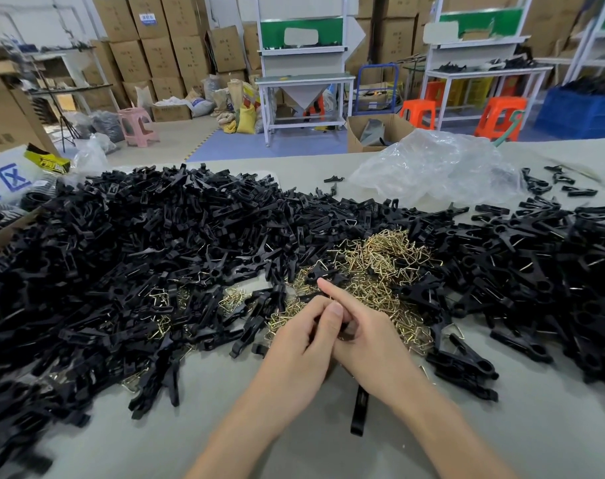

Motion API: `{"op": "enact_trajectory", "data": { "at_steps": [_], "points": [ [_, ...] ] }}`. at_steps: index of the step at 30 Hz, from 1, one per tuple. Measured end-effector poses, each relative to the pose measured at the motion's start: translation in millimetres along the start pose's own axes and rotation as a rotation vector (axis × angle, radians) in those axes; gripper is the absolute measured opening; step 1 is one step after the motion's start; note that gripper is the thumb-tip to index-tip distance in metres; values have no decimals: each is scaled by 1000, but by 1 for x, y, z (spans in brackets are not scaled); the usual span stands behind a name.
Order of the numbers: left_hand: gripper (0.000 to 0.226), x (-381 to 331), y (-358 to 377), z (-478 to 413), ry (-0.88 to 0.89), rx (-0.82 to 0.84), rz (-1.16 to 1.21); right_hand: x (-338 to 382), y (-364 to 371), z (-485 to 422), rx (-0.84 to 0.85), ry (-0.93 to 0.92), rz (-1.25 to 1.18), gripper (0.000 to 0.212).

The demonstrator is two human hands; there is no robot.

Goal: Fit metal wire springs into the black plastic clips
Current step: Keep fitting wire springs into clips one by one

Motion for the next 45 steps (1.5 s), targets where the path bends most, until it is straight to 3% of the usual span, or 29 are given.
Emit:
{"op": "enact_trajectory", "data": {
  "at_steps": [4, 10, 11, 13, 16, 20, 22, 24, 26, 29, 31, 33, 37, 45],
  "points": [
    [18, -1, -1, 0, 48, -21, -21, 2, -1, 0, -27, -10, 18, 54],
    [21, 8, -11, -1, 93, -120, -109, 6, -10, -2, -75, -46, 106, 9],
    [25, 9, -14, -2, 104, -161, -155, 7, -13, -2, -91, -30, 93, 11],
    [29, 12, -25, -5, 111, -266, -228, 7, -18, -1, -141, 67, 25, 33],
    [23, 18, -42, -8, 108, -386, -285, 9, -44, -16, -275, 244, -363, 44],
    [18, 31, -59, -11, 36, -459, -368, 18, -135, -67, -595, 347, -1264, 57],
    [22, 34, -65, -13, 12, -503, -445, 25, -158, -84, -584, 342, -1395, 69],
    [23, 35, -69, -14, -5, -532, -555, 23, -149, -86, -504, 380, -1311, 68],
    [24, 39, -69, -16, -38, -493, -647, 16, -119, -73, -417, 401, -1122, 47],
    [31, 44, -63, -18, -55, -376, -790, -1, -68, -44, -349, 339, -627, 19],
    [36, 45, -59, -17, -41, -328, -857, -8, -43, -28, -305, 189, -181, 23],
    [39, 44, -59, -19, -47, -326, -855, -10, -26, -21, -223, 40, 98, 31],
    [41, 45, -59, -44, -96, -321, -832, -11, -21, -18, -167, -52, 209, 33],
    [44, 62, -40, -117, -264, -9, -960, -8, -27, -17, -195, 0, 133, 30]
  ]
}}
Point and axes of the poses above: each hand's wrist, its own z-axis away from the middle knuckle, its own y-axis out of the palm, x = y × z, the point moved 6 cm from there along -z, towards the middle knuckle, and after that the axes turned 10 degrees about -x, right-handed, at the moved point
